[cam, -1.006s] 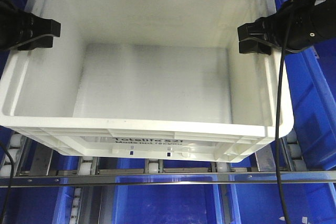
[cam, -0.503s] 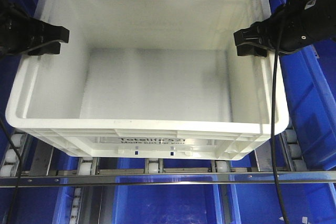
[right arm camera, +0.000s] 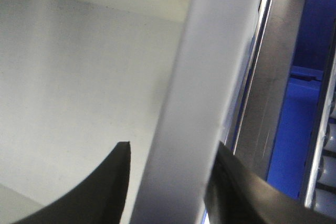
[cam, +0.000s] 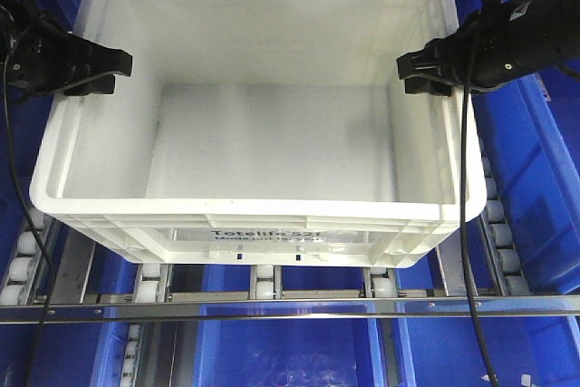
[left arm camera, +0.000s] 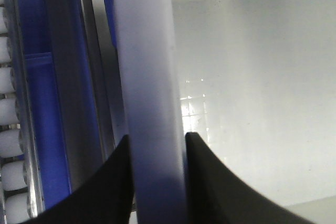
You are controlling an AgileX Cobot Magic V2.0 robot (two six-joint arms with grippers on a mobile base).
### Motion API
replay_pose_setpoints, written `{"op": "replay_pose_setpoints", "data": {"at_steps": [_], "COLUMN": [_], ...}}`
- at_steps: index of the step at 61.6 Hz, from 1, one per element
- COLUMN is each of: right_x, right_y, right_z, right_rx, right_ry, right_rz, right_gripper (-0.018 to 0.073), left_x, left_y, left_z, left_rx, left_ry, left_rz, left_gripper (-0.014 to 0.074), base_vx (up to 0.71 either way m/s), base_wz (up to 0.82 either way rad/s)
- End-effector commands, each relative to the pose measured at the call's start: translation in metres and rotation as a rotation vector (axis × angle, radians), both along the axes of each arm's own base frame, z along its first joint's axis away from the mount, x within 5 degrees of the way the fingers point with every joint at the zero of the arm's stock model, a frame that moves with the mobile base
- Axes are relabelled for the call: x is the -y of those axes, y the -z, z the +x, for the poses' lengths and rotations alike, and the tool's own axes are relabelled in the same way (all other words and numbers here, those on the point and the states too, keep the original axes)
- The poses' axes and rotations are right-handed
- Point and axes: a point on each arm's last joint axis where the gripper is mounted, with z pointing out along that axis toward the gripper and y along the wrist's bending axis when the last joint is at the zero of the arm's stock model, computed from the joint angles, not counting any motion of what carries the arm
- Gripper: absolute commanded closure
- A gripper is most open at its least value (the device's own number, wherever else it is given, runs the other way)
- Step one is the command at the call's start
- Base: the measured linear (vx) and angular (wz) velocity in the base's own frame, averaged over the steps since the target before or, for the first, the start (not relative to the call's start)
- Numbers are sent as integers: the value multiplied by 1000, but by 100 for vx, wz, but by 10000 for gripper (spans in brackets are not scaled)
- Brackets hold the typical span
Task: Move bin from left to right shelf
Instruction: 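Push the tote forward onto the new shelf's rollers with both grippers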
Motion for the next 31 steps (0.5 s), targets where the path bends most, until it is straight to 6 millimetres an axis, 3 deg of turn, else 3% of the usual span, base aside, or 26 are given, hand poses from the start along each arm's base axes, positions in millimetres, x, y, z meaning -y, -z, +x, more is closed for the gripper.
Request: {"op": "replay_pose_setpoints", "data": {"at_steps": [1, 22, 31], "right_x": [-1, -2, -2], "right_y": [-32, -30, -30], "right_z": [6, 9, 9], "right_rx": [207, 214, 222], "right_ry": [25, 32, 16], "right_rz": [48, 53, 40], "right_gripper": [564, 562, 538], "left_x": [4, 5, 5], "left_y": [-25, -21, -19], "left_z": [1, 4, 7], "left_rx": [143, 135, 138], "left_ry": [19, 16, 15], "left_rz": [-36, -37, -36], "left_gripper": [601, 596, 552], "base_vx": [0, 0, 0], "base_wz": [0, 0, 0]}}
